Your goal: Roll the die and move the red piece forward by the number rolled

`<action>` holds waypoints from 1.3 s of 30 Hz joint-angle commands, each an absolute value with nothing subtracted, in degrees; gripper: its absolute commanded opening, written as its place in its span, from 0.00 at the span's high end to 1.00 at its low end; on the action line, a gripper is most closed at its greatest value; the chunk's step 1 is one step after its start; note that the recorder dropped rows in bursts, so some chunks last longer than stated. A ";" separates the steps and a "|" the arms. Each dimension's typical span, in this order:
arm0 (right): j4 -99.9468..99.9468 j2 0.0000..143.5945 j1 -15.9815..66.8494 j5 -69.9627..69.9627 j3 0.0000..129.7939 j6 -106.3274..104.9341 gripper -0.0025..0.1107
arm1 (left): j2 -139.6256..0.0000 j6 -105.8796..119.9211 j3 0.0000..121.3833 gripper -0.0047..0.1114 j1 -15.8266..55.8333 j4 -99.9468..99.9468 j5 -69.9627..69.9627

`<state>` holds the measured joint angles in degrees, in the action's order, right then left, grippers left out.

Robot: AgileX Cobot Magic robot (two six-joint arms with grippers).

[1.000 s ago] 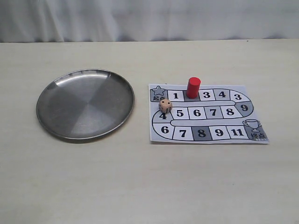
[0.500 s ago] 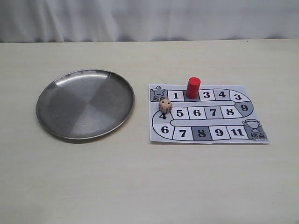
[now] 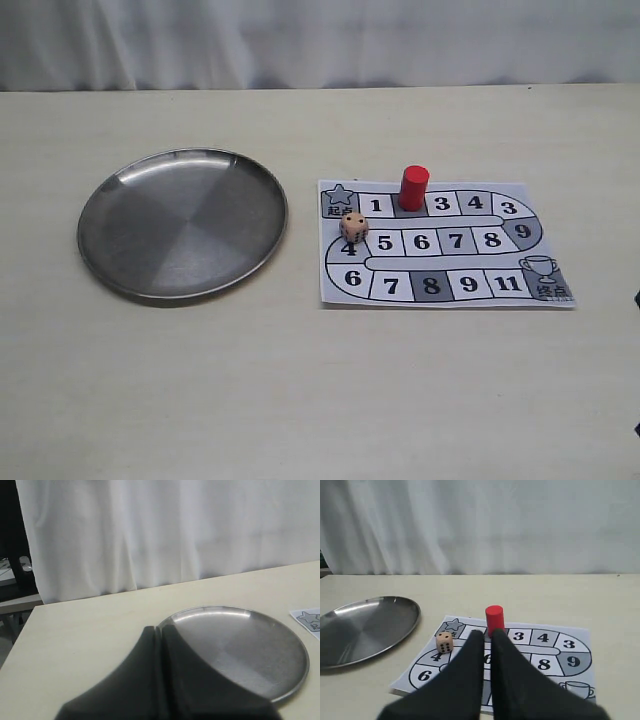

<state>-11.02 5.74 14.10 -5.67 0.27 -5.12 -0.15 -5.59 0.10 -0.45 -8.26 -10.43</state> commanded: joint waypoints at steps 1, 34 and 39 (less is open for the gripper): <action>-6.51 3.06 14.08 -5.92 0.00 -5.08 0.94 | 0.00 -5.64 0.00 0.96 0.03 -8.28 -9.93; -2.94 0.00 -1.33 -10.64 0.00 -2.54 0.94 | 0.00 -5.64 0.00 0.96 0.03 -8.28 -9.93; -2.94 0.00 -1.33 -10.65 0.00 -2.54 0.94 | 0.00 -5.64 0.00 0.96 0.03 -8.28 -9.93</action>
